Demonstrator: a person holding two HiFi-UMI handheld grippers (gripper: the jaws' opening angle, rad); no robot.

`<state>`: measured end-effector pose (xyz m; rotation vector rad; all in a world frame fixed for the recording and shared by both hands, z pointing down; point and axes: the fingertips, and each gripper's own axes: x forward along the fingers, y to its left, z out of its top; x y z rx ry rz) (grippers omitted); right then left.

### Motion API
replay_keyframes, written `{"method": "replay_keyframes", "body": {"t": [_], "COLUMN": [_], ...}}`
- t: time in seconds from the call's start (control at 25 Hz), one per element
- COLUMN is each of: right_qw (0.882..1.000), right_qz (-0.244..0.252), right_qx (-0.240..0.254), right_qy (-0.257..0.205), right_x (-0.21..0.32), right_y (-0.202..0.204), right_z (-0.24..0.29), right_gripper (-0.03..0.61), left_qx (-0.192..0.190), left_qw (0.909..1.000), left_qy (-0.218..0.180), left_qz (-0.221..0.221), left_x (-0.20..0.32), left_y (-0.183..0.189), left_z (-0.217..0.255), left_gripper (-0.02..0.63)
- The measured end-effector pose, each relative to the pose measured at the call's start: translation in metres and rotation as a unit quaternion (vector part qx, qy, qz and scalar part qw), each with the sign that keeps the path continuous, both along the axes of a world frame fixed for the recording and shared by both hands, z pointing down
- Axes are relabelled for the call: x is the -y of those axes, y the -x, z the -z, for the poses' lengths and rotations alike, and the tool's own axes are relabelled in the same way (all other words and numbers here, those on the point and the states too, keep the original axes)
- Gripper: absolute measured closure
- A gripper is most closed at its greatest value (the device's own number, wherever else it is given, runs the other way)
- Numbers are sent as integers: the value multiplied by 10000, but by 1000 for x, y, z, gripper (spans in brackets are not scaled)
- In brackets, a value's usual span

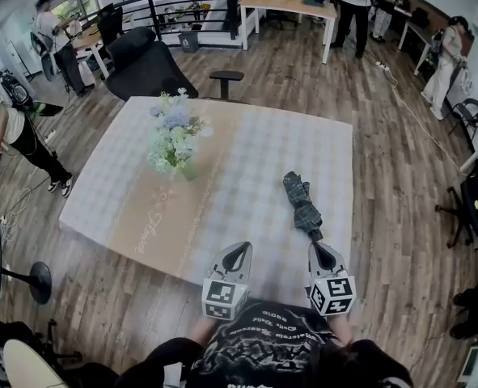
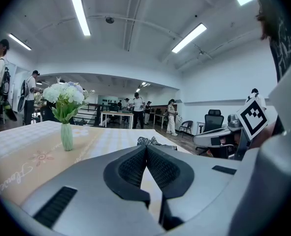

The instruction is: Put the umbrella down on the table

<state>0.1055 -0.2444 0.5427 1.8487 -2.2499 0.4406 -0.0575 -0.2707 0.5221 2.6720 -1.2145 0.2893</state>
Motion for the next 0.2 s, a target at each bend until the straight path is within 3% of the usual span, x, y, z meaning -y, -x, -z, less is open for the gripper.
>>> {"method": "replay_keyframes", "body": {"t": [0.2], "right_qw": [9999], "right_qz": [9], "right_qx": [9], "right_qy": [149], "right_x": [-5], "right_y": [0], "right_z": [-7], "right_gripper": [571], "left_qx": [45], "left_qw": [9999], "left_qy": [85], "left_qz": [-72], "left_x": [-5], "left_y": [-4], "left_z": [-5], "left_gripper": [594]}}
